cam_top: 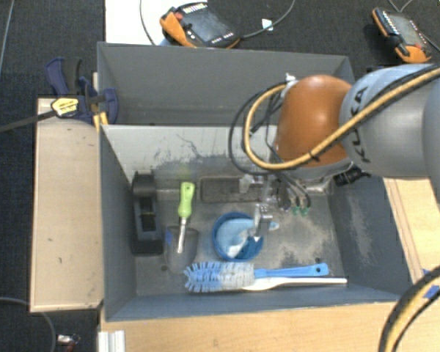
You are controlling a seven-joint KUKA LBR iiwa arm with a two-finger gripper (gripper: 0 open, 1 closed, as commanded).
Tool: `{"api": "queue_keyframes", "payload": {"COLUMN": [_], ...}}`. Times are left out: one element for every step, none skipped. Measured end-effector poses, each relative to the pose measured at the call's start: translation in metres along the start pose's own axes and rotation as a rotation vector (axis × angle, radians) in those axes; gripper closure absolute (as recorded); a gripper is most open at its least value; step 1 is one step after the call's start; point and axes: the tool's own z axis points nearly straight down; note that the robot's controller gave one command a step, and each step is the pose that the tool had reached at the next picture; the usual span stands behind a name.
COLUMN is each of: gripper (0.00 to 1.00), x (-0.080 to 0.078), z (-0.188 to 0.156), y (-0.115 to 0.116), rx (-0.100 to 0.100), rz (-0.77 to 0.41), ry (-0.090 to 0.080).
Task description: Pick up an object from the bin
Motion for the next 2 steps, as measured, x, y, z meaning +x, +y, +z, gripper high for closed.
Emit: {"api": "queue_keyframes", "payload": {"gripper": [0.00,0.00], "x": [-0.002,0.016], "z": [-0.004,0.007], "y": [0.000,0.020], "rx": [-0.001,0.000], "rz": [0.002,-0.042], "ry": [-0.007,-0.005]}}
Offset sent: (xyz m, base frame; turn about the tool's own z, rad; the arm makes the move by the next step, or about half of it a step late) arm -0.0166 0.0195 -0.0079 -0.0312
